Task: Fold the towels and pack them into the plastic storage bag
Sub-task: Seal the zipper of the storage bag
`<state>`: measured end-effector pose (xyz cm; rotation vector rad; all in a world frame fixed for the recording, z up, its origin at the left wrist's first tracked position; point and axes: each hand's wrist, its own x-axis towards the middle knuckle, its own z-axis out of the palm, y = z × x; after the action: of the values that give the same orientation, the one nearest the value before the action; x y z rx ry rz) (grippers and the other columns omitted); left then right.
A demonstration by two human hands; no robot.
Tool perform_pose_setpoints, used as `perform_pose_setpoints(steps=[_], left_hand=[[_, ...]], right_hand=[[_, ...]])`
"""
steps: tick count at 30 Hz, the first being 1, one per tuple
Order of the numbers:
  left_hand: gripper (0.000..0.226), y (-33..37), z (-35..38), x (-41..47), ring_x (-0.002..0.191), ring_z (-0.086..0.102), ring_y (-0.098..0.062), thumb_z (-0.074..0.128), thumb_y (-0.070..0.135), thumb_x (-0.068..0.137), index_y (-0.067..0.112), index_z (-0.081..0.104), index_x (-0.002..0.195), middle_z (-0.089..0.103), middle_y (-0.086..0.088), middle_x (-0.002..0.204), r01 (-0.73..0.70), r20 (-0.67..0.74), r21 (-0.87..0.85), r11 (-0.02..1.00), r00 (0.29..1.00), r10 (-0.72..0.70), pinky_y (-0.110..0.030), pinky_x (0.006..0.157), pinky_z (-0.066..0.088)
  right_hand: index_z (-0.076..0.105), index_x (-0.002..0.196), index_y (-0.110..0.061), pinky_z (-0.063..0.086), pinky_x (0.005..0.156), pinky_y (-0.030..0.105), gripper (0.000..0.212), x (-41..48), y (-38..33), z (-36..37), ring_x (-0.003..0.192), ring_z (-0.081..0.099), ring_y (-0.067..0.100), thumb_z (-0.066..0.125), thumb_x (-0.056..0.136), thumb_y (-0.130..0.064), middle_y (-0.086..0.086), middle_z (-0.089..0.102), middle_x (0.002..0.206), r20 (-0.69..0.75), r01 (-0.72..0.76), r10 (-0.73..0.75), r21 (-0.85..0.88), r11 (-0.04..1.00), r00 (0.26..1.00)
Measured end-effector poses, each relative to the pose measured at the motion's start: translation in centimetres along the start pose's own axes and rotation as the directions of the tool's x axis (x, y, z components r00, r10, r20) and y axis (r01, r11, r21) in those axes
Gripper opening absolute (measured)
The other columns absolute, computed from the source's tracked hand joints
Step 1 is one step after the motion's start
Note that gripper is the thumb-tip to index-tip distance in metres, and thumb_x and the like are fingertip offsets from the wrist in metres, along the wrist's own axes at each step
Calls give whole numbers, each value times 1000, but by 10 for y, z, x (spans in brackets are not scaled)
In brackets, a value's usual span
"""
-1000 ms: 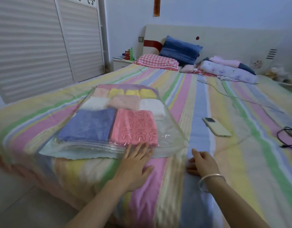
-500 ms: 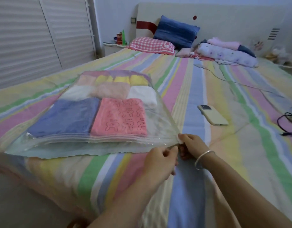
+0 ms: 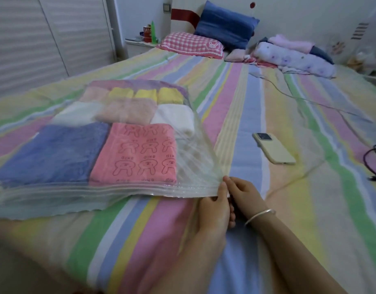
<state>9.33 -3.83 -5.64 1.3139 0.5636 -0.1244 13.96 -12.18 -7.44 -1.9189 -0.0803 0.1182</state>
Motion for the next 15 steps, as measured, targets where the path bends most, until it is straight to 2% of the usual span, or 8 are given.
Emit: perform_pose_setpoints(steps=[3,7,12,15], left_hand=[[55,-1,2,-2,27,38,-9,48,45,98,8,50,57,40,4,32,-43,-17,50,998,999,44,-18,32,33],[51,-2,3,-3,26,37,-8,46,44,99,13,48,59,37,6,30,-104,-4,87,991,994,105,-17,32,31],[53,0,6,-6,23,26,-4,48,31,101,13,41,51,29,8,29,-62,-10,-41,997,998,62,-13,29,19],[52,6,8,-8,21,24,-3,51,20,99,12,39,49,28,8,29,-53,-28,-151,987,998,49,-11,28,17]], right_hand=[[53,59,-13,41,51,26,44,-3,3,1,42,49,15,46,99,-30,5,53,47,-28,4,-4,-1,1000,1000],[54,63,-9,44,57,34,39,-4,10,1,48,51,15,48,99,-24,6,56,52,-34,74,-75,-28,997,997],[47,59,-11,38,59,34,39,-4,8,3,55,45,13,47,98,-14,0,48,53,-62,146,-151,-88,985,987],[44,54,-18,38,54,31,45,-7,6,7,50,43,12,47,99,-13,-6,46,45,-67,96,-92,55,994,994]])
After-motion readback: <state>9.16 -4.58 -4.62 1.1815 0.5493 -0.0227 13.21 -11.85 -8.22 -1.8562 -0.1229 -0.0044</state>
